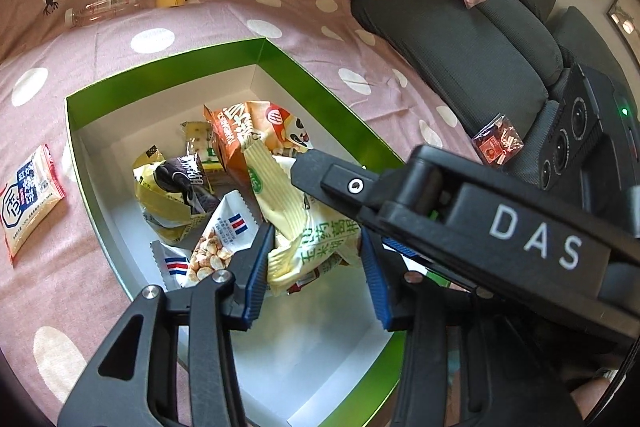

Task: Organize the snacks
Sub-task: 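Lower the bag into the box and open the right gripper, then move the right gripper to the white-and-blue biscuit packet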

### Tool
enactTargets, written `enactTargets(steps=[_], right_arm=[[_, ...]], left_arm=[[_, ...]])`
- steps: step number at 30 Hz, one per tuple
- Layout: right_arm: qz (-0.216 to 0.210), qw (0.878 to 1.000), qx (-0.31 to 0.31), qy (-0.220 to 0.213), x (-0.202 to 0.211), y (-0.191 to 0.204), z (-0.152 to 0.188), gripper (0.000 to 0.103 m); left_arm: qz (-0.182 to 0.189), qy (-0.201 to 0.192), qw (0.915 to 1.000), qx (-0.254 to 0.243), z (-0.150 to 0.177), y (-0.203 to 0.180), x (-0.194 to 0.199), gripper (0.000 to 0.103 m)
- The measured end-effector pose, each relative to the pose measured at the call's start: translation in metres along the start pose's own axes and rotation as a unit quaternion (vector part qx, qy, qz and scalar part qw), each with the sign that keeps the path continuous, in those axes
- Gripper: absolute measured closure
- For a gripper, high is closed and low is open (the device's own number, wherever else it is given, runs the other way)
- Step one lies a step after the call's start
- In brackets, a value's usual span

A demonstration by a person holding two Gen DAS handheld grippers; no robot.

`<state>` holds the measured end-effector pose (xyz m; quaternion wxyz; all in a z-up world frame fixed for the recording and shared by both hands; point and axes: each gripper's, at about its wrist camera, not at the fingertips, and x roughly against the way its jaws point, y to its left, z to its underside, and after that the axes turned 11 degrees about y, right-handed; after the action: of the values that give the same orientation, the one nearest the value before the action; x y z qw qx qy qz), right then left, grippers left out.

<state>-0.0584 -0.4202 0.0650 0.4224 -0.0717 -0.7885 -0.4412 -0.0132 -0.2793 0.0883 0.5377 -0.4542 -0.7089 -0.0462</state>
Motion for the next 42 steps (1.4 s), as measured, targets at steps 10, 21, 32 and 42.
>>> enactTargets(steps=[10,21,32,42], right_arm=[[0.003,1.0,-0.008,0.002,-0.003,-0.003,-0.002,0.049],[0.02,0.999,-0.003,-0.045,0.017,0.0,0.001,0.045],[0.016,0.997,0.021,-0.073,0.028,0.015,0.006,0.029],[0.028,0.993,0.056,-0.096,0.033,0.036,0.015,0.016]], left_arm=[[0.001,0.007,0.9999,0.014,0.0,0.005,-0.004,0.057],[-0.013,-0.013,0.9998,0.005,0.009,0.001,0.016,0.045],[-0.02,-0.063,0.9978,0.01,0.025,0.01,0.059,0.027],[-0.045,-0.113,0.9905,0.063,0.062,0.046,0.112,0.015]])
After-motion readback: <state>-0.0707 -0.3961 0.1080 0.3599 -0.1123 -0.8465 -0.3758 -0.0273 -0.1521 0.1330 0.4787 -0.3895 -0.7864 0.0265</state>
